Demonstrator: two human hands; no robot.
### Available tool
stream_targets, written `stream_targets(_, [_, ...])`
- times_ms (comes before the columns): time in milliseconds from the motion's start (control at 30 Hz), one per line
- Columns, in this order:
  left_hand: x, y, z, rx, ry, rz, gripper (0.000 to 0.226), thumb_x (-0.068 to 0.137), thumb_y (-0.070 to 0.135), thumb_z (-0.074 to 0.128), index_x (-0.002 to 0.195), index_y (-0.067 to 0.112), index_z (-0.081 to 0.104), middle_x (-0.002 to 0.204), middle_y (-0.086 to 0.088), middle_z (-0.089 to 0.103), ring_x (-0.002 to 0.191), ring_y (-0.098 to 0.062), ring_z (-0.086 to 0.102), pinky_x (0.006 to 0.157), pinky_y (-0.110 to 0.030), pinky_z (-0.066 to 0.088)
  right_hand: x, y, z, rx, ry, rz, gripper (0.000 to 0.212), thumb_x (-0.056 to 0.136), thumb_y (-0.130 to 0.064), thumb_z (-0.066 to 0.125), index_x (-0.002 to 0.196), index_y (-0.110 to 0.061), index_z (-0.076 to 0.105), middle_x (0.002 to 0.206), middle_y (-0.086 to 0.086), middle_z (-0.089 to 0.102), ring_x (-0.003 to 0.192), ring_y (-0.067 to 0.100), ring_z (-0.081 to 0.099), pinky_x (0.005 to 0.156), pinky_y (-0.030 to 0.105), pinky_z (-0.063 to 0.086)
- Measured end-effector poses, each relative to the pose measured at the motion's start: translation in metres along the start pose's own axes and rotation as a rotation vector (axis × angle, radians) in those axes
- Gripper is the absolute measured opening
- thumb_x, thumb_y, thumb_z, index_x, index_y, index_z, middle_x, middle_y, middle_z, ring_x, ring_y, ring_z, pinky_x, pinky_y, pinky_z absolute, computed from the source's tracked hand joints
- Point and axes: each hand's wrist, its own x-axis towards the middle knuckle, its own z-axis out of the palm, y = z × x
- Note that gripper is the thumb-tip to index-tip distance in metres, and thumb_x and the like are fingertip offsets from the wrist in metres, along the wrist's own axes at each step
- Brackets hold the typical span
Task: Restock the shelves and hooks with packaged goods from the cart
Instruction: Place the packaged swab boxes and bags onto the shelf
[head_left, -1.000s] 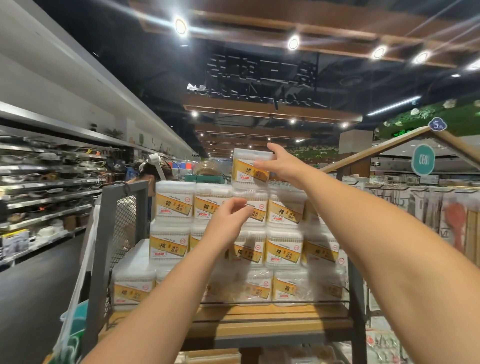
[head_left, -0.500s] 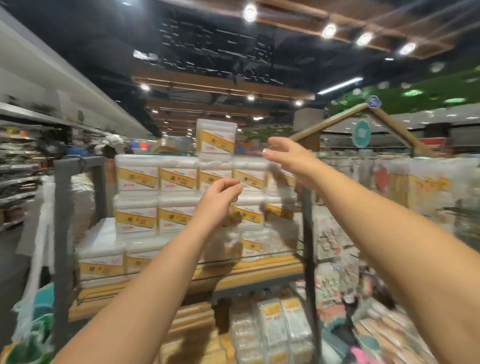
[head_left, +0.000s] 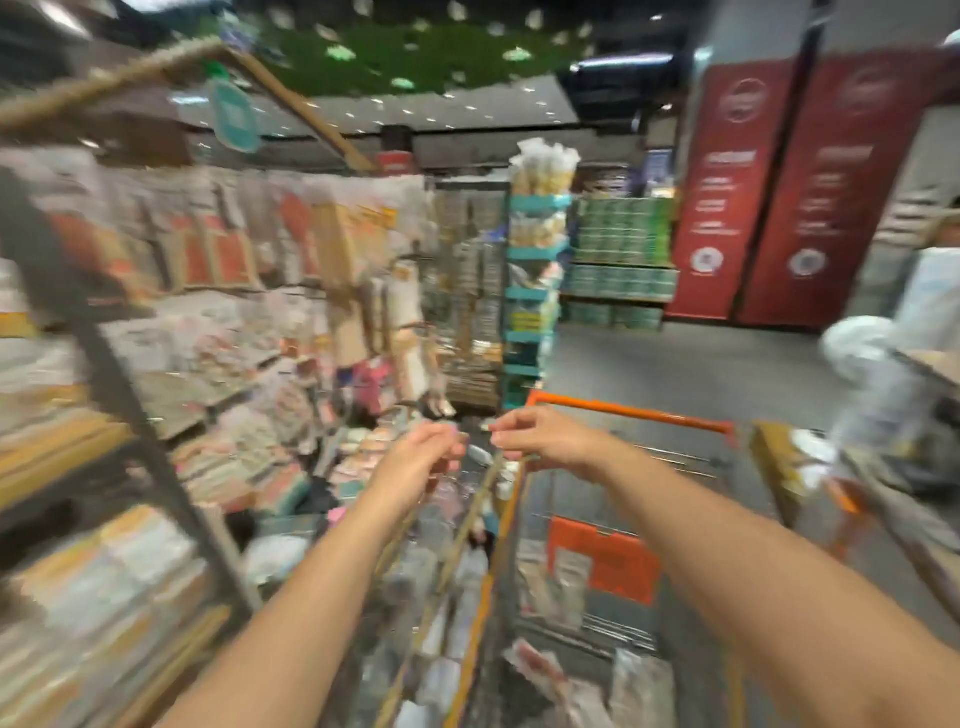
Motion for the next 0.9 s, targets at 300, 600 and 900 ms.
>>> stream_targets(300, [0.031, -0.122, 0.168, 0.018, -0.251, -0.209, 0.004, 0.096, 0.021, 0.058, 0.092, 0.02, 0.057, 0.077, 0.003, 0.062, 0.054, 0.001, 0.058, 0.051, -0.016, 0.037, -0.07, 0.206, -0.074, 0.132, 0.144, 0.308, 0.007, 0.089, -0.028, 0.069, 0.084, -0.024, 0.068, 0.085, -0.003, 0.066, 0.08, 0.014, 0.059, 0.075, 0.032, 0.041])
stream_targets(600, [0.008, -0.303, 0.206, 0.119, -0.363, -0.682, 0.03, 0.094, 0.04, 0.06, 0.108, 0.013, 0.063, 0.094, -0.002, 0.065, 0.08, -0.016, 0.059, 0.074, -0.03, 0.043, -0.077, 0.377, -0.018, 0.238, -0.025, 0.692, 0.026, 0.096, -0.029, 0.06, 0.07, -0.022, 0.057, 0.061, -0.008, 0.056, 0.05, 0.008, 0.046, 0.048, 0.022, 0.031])
stream_targets(900, [0.025, -0.445, 0.203, 0.253, -0.376, -0.943, 0.046, 0.085, 0.06, 0.063, 0.122, 0.034, 0.056, 0.123, 0.003, 0.059, 0.11, -0.019, 0.056, 0.102, -0.042, 0.044, -0.026, 0.477, 0.077, 0.336, 0.03, 1.033, 0.034, 0.094, -0.032, 0.062, 0.118, -0.009, 0.061, 0.114, 0.011, 0.064, 0.089, 0.018, 0.06, 0.073, 0.029, 0.05])
